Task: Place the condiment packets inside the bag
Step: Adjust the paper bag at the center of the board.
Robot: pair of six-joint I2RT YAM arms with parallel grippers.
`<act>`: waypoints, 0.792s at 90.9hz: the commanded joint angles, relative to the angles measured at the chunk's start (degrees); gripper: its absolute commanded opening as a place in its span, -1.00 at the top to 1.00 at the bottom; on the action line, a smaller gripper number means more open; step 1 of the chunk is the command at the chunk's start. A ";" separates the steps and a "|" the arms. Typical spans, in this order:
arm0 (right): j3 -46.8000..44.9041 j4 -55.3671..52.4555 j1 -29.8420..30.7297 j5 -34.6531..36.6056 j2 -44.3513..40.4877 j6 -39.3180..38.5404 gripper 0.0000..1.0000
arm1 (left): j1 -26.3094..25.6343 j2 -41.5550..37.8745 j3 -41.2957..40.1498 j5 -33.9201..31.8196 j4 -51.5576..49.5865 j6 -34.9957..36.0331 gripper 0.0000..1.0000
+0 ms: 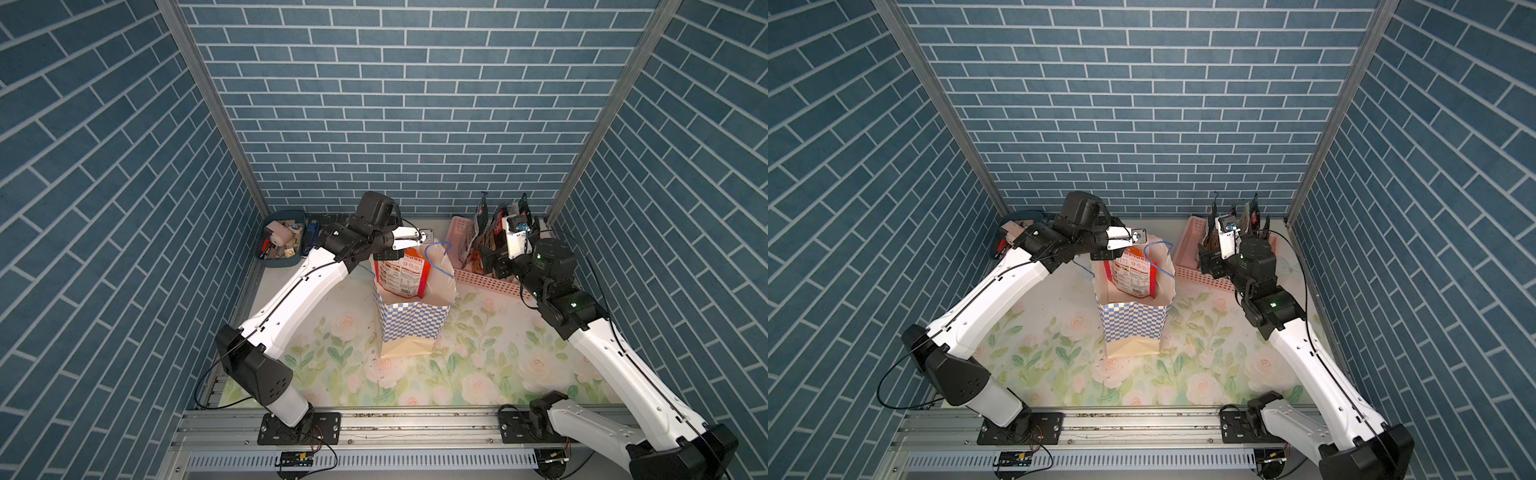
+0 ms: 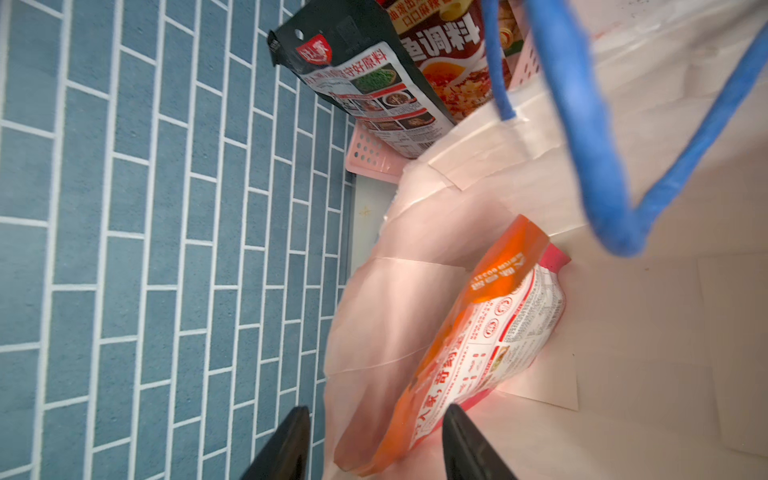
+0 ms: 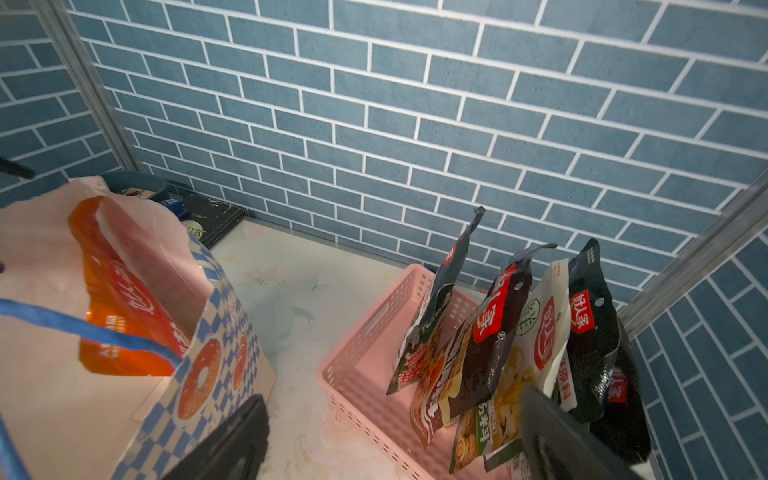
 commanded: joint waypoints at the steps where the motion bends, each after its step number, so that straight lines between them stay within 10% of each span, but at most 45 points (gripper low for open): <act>1: 2.04 0.20 -2.46 -3.81 0.72 3.35 -0.90 | 0.29 2.24 -1.44 0.53 -3.34 0.63 -0.03; 42: 5.42 -6.59 -6.82 -6.21 5.14 9.38 -0.82 | 0.00 6.20 -2.27 -1.15 6.35 -0.67 0.10; 72: 16.42 -13.97 -7.38 -4.53 12.66 21.81 -0.51 | 0.51 5.18 -5.18 -0.76 5.62 -4.53 0.64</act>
